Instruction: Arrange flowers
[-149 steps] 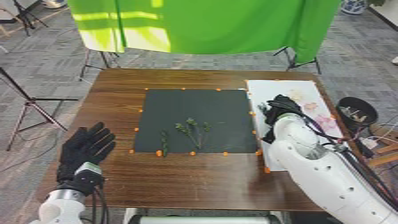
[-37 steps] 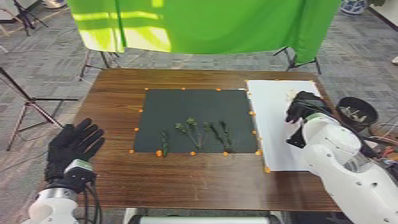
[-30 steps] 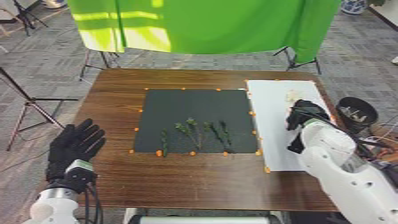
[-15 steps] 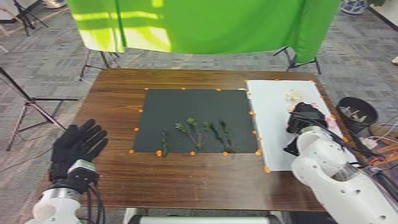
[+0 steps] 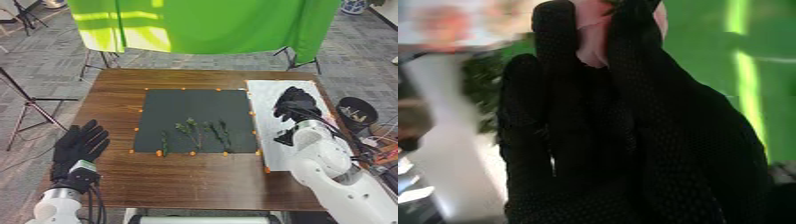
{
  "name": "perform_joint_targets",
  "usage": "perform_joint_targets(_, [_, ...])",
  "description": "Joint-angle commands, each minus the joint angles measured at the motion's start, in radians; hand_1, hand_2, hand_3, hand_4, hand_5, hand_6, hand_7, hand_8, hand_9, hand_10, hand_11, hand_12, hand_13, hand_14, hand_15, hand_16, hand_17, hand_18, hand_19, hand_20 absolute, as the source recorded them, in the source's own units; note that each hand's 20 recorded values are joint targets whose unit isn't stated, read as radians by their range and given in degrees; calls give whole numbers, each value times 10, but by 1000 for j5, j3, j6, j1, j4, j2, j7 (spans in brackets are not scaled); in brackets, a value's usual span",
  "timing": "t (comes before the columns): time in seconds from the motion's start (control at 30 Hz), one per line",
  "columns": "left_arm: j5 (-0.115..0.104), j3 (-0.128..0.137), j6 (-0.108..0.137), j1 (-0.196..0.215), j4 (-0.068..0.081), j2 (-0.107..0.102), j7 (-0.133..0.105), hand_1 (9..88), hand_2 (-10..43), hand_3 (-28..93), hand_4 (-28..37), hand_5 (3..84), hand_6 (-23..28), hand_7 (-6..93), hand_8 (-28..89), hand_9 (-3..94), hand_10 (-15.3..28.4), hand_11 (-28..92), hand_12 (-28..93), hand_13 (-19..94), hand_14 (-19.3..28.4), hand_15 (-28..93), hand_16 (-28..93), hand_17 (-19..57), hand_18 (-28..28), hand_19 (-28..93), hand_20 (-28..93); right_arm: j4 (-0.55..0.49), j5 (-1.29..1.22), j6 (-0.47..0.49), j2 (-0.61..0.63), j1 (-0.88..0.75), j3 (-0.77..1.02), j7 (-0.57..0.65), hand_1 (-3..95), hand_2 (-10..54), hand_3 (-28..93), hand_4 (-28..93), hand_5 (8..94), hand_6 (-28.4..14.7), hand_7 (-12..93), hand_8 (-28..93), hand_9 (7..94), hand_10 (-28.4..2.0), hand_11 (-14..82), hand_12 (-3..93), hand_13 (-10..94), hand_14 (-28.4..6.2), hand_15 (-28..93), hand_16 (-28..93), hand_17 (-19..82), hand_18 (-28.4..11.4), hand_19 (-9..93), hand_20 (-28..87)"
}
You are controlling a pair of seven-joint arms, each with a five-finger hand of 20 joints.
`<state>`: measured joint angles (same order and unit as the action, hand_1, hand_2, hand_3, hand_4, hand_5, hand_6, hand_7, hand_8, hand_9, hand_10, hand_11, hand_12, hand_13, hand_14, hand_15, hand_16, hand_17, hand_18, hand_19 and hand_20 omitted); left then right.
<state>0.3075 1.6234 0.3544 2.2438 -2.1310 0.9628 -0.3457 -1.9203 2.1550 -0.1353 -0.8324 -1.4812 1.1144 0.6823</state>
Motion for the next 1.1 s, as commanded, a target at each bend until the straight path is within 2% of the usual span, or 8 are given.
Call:
perform_joint_targets(0.03, [5, -9, -6, 20, 0, 13, 14, 313, 159, 703, -283, 465, 116, 186, -96, 396, 178, 342, 111, 281, 189, 510, -110, -62, 171, 442, 100, 24, -67, 81, -103, 103, -115, -184, 653, -95, 705, -283, 856, 40, 168, 50, 927, -76, 26, 268, 744, -50, 127, 380, 327, -156, 792, 229])
perform_joint_targets(0.2, [12, -7, -3, 25, -1, 16, 30, 313, 159, 703, -283, 466, 116, 186, -96, 396, 179, 342, 111, 282, 189, 510, -110, -61, 171, 442, 100, 67, -70, 97, -192, 193, -256, -270, 651, -95, 708, -283, 851, 41, 173, 47, 926, -76, 24, 269, 744, -50, 126, 382, 326, -156, 785, 241])
perform_joint_targets(0.37, [15, -13, 4, 21, 3, 19, 32, 313, 159, 702, -283, 466, 116, 185, -96, 399, 177, 338, 109, 287, 189, 503, -114, -60, 171, 440, 98, 99, -34, 109, -264, 257, -380, -311, 650, -95, 708, -283, 850, 40, 174, 45, 923, -74, 24, 271, 749, -49, 127, 384, 326, -158, 777, 247])
perform_joint_targets(0.4, [12, -17, 4, 21, 3, 19, 26, 313, 159, 702, -283, 466, 116, 185, -96, 400, 177, 338, 109, 287, 189, 502, -114, -60, 170, 440, 98, 103, -35, 116, -276, 270, -399, -325, 650, -95, 709, -283, 850, 40, 174, 45, 923, -73, 24, 270, 750, -50, 128, 384, 327, -158, 776, 249])
perform_joint_targets(0.5, [14, -29, 2, 10, 5, 16, 37, 313, 159, 702, -283, 466, 116, 185, -96, 400, 175, 338, 109, 288, 188, 500, -115, -60, 170, 439, 97, 121, -20, 123, -299, 313, -455, -373, 648, -95, 711, -283, 849, 40, 174, 44, 922, -74, 24, 271, 754, -49, 128, 384, 328, -159, 775, 254])
perform_joint_targets(0.67, [19, -56, 4, -33, 20, 3, 49, 313, 159, 702, -283, 466, 116, 185, -96, 399, 175, 338, 109, 288, 188, 499, -114, -60, 170, 439, 98, 169, -26, 141, -352, 369, -519, -403, 644, -95, 714, -283, 846, 39, 175, 43, 918, -74, 24, 270, 755, -48, 128, 385, 332, -160, 768, 262])
perform_joint_targets(0.87, [29, -82, 2, -81, 28, -9, 67, 313, 159, 703, -283, 466, 116, 185, -96, 399, 176, 336, 109, 288, 188, 497, -113, -61, 170, 440, 97, 278, 13, 159, -440, 403, -555, -374, 644, -95, 713, -283, 841, 38, 175, 42, 912, -74, 25, 274, 756, -48, 129, 387, 334, -161, 766, 267])
perform_joint_targets(1.1, [26, -87, 7, -87, 31, -13, 67, 312, 158, 704, -283, 466, 116, 186, -96, 399, 176, 335, 109, 288, 188, 497, -111, -61, 170, 439, 97, 324, 41, 142, -482, 406, -576, -313, 642, -95, 716, -283, 839, 36, 175, 40, 909, -77, 24, 275, 758, -51, 128, 386, 337, -165, 762, 273])
